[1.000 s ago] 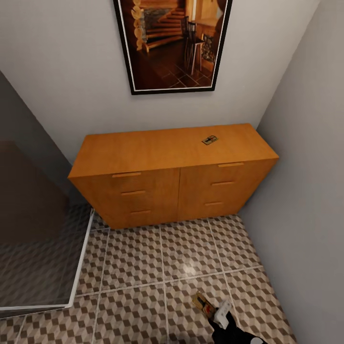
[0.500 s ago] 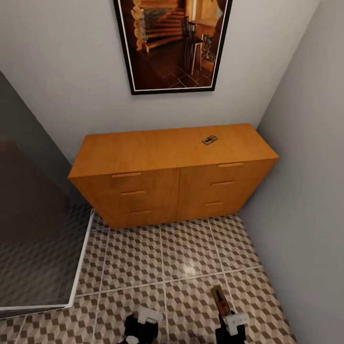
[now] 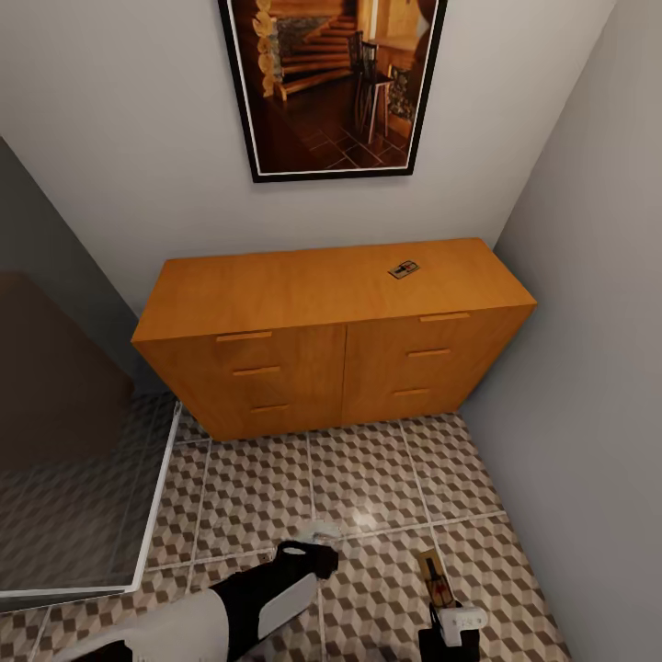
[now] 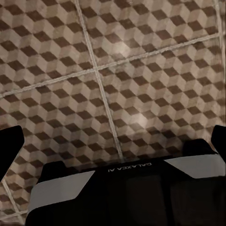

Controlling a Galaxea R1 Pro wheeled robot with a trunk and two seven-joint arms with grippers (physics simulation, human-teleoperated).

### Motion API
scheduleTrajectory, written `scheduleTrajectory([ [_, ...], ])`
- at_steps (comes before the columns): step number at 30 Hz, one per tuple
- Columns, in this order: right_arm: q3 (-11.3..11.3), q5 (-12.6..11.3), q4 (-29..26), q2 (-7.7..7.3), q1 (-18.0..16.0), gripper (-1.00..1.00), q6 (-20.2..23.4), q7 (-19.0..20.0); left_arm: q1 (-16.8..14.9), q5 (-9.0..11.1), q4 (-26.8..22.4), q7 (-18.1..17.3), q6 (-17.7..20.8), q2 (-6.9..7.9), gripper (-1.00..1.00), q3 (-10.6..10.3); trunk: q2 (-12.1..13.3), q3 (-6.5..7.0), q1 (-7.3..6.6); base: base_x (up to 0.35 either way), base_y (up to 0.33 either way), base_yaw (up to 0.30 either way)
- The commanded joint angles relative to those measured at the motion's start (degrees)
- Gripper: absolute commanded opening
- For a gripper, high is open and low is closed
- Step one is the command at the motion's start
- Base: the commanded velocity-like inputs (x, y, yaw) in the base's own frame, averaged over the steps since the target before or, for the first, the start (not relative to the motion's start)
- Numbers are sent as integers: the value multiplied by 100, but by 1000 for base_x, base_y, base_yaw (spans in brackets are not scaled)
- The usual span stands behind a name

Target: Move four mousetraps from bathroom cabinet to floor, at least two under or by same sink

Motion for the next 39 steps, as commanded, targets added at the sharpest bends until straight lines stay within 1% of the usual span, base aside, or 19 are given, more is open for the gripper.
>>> scheduleTrajectory([
  [1, 50, -18, 2, 1, -3, -100, -8, -43, -19, -2, -404, 267, 280, 8, 100, 285, -9, -8, 3, 0, 0, 0],
  [2, 50, -19, 2, 1, -3, -100, -8, -41, -23, -29, -616, 369, 436, 9, 100, 469, -9, -8, 3, 0, 0, 0],
  [3, 50, -19, 2, 0, -3, -100, -8, -39, -28, -137, -1063, 555, 806, 11, 100, 880, -9, -8, 3, 0, 0, 0],
  [4, 50, -19, 2, 0, -3, -100, -8, -38, -30, -230, -1297, 637, 1023, 12, 100, 1110, -9, -8, 3, 0, 0, 0],
  [5, 50, -19, 2, 0, -2, -100, -8, -35, -33, -502, -1797, 766, 1529, 11, 100, 1620, -9, -8, 3, 0, 0, 0],
  [6, 50, -19, 2, 0, -2, -100, -8, -33, -34, -681, -2061, 813, 1814, 10, 100, 1895, -9, -8, 3, 0, 0, 0],
  [7, 50, -19, 2, -2, -2, -100, -8, -30, -35, -1098, -2589, 881, 2419, 2, 100, 2459, -9, -8, 3, 0, 0, 0],
  [8, 50, -19, 2, -3, -2, -100, -8, -29, -35, -1321, -2845, 903, 2730, -7, 100, 2730, -9, -8, 3, 0, 0, 0],
  [9, 50, -19, 5, -5, -2, -100, -8, -28, -36, -1762, -3318, 930, 3329, -48, 100, 3210, -9, -8, 3, 0, 0, 0],
  [10, 50, -19, 7, -7, -2, -100, -8, -27, -35, -2148, -3721, 946, 3829, -93, 100, 3568, -9, -8, 3, 0, 0, 0],
  [11, 50, -19, 8, -9, -2, -100, -8, -27, -36, -2306, -3895, 951, 4006, -110, 100, 3699, -9, -8, 3, 0, 0, 0],
  [12, 50, -19, 9, -12, -2, -100, -9, -26, -36, -2538, -4185, 960, 4247, -135, 100, 3892, -9, -8, 3, 0, 0, 0],
  [15, 50, -19, 10, -13, 1, -100, -8, -26, -37, -2826, -4581, 969, 4531, -164, 100, 4129, -9, -8, 3, 0, 0, 0],
  [18, 50, -19, 9, -11, 3, -100, -2, -25, -37, -2913, -4712, 972, 4613, -172, 100, 4241, -9, -8, 3, 0, 0, 0],
  [21, 50, -19, 9, -10, 2, -100, 5, -25, -47, -2953, -4798, 973, 4648, -176, 100, 4427, -9, -8, 3, 0, 0, 0],
  [24, 50, -19, 8, -9, 4, -100, 14, -25, -210, -2969, -4862, 972, 4666, -177, 100, 4571, -9, -8, 3, 0, 0, 0],
  [31, 53, -19, 5, -9, 4, -100, 18, -25, -828, -2973, -4810, 966, 4685, -185, 100, 4643, -9, -8, 3, 0, 0, 0],
  [37, 51, -19, 5, -18, 5, -100, 39, -25, -1551, -2965, -4671, 965, 4696, -187, 100, 4684, -9, -8, 3, 0, 0, 0],
  [39, 50, -19, 3, -23, 4, -100, 43, -25, -1839, -2965, -4565, 965, 4697, -187, 100, 4878, -9, -8, 3, 0, 0, 0],
])
